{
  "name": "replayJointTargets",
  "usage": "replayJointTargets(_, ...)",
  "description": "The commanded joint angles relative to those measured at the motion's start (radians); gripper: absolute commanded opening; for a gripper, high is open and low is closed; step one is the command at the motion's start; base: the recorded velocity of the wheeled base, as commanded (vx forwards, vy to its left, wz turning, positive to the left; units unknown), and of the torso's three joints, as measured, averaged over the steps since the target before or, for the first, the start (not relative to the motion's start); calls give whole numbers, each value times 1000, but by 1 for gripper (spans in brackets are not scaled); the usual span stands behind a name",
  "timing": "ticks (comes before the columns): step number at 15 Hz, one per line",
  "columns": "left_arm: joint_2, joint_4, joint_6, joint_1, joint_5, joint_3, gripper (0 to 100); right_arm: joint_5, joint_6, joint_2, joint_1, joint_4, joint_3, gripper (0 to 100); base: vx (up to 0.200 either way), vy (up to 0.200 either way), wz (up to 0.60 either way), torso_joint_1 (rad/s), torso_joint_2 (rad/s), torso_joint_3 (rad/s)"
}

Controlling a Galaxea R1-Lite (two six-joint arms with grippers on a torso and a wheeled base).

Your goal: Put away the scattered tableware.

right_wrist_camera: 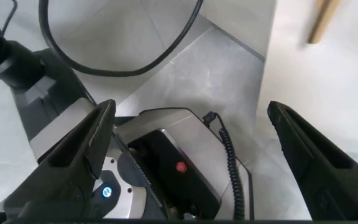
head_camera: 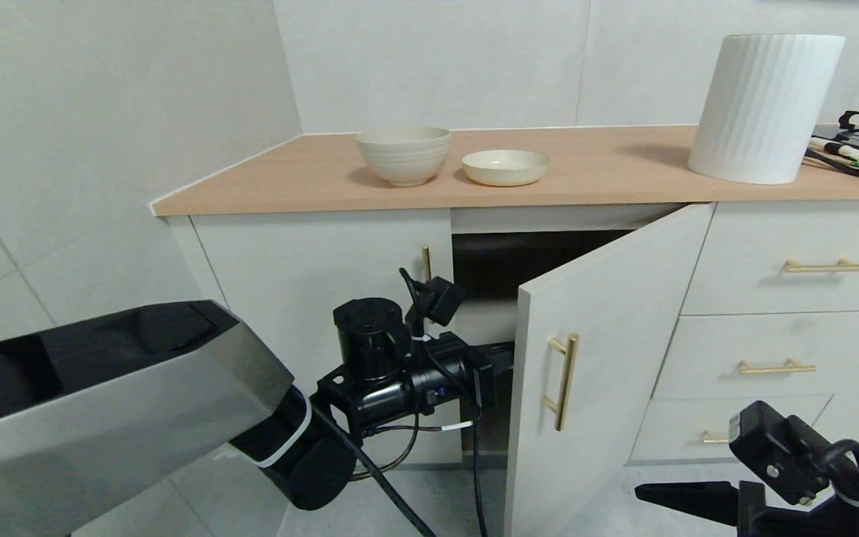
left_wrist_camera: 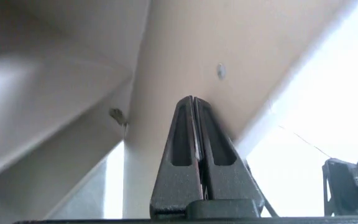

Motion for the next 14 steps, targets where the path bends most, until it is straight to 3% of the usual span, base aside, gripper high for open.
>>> replayJointTargets(1,6,-1,0,2,0,-8,0,0,0,2,2,-1,-1,100,0,0,0,0,0,0)
replayJointTargets(7,49,12,0,0,0,-72,0,0,-3,3,16,-2,7,100,0,0,0,0,0,0)
replayJointTargets(10,81,31,-2,-7,5,-107,0,0,-3,0,16,-2,7,100,-200,0,0,4,5,-1)
replayJointTargets(14,83,17,-5,-7,6,-115,0,0,-3,0,16,-2,7,100,0,0,0,0,0,0)
